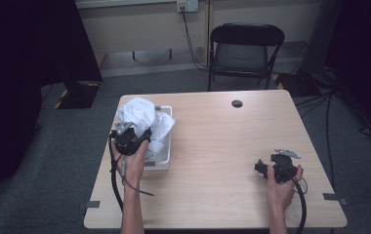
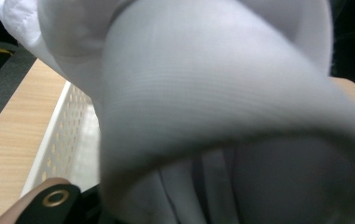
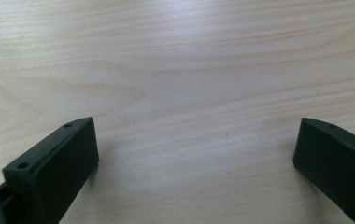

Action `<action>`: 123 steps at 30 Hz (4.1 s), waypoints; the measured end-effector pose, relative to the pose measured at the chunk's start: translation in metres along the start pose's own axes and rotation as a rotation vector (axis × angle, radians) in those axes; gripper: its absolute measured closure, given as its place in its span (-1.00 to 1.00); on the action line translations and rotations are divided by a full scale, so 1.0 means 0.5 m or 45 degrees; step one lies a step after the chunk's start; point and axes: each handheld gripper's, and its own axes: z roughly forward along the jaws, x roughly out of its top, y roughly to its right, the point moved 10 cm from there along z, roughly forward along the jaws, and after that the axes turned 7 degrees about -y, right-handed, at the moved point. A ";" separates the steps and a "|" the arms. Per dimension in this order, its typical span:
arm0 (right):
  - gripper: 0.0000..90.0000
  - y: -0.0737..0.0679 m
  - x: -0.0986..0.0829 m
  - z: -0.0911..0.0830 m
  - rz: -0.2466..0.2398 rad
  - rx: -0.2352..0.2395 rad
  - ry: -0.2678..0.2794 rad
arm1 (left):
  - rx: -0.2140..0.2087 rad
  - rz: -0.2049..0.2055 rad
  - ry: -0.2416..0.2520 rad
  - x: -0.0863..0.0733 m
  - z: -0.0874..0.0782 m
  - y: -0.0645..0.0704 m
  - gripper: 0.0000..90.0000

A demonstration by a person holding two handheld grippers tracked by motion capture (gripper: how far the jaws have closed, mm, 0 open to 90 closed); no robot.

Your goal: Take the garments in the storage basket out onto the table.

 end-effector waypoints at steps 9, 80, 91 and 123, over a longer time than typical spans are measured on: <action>-1.00 0.000 0.000 0.000 0.000 0.000 0.000 | -0.022 -0.004 0.036 0.010 -0.012 0.012 0.49; -1.00 0.000 0.000 0.000 0.000 0.000 0.000 | -0.155 0.141 0.071 0.042 0.004 0.196 0.48; -1.00 0.000 0.000 0.000 0.002 0.000 0.000 | -0.185 0.179 0.050 0.034 0.021 0.237 0.48; -1.00 0.000 0.000 0.000 -0.001 -0.001 0.001 | -0.247 0.208 -0.058 -0.015 0.107 0.340 0.46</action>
